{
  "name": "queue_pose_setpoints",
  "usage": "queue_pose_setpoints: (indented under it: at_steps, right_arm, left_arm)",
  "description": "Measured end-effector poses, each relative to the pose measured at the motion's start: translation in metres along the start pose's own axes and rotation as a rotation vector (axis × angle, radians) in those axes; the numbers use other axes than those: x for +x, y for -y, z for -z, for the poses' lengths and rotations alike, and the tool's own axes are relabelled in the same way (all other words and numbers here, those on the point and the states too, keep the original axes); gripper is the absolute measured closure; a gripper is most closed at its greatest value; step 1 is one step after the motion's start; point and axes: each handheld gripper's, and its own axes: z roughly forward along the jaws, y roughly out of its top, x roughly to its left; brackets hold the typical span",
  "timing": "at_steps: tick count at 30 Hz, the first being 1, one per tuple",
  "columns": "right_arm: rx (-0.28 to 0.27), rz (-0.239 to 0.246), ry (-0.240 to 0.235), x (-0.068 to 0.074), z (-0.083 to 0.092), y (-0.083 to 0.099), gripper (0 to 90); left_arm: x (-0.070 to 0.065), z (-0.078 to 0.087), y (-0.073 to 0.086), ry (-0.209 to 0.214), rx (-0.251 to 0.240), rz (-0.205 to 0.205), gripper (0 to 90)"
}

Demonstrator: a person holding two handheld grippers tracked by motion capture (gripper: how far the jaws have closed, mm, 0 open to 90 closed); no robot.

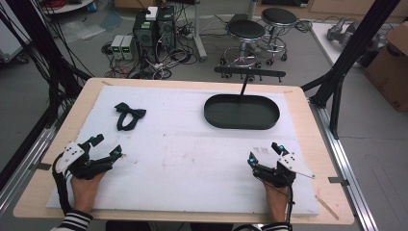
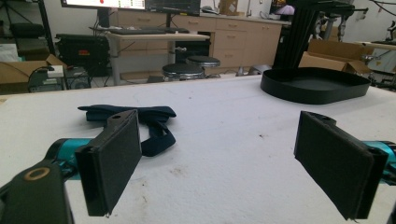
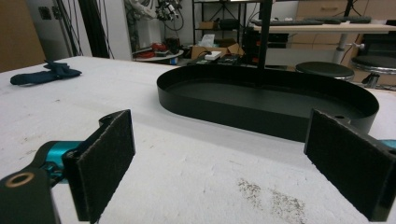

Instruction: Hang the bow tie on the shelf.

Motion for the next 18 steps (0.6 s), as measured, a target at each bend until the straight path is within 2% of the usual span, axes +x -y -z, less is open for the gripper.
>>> queue_pose_setpoints:
  at_steps: [6,18]
  right_arm:
    - [-0.001,-0.017,-0.004,-0.0016,0.0006,0.0001,7.7]
    - [-0.003,0.004,0.001,-0.0001,0.0004,0.0001,7.7]
  left_arm:
    - [-0.0001,-0.0003,-0.0001,-0.002,0.004,0.0,15.1]
    - [0.0018,-0.0001,-0.0004,-0.001,0.005,0.016,15.0]
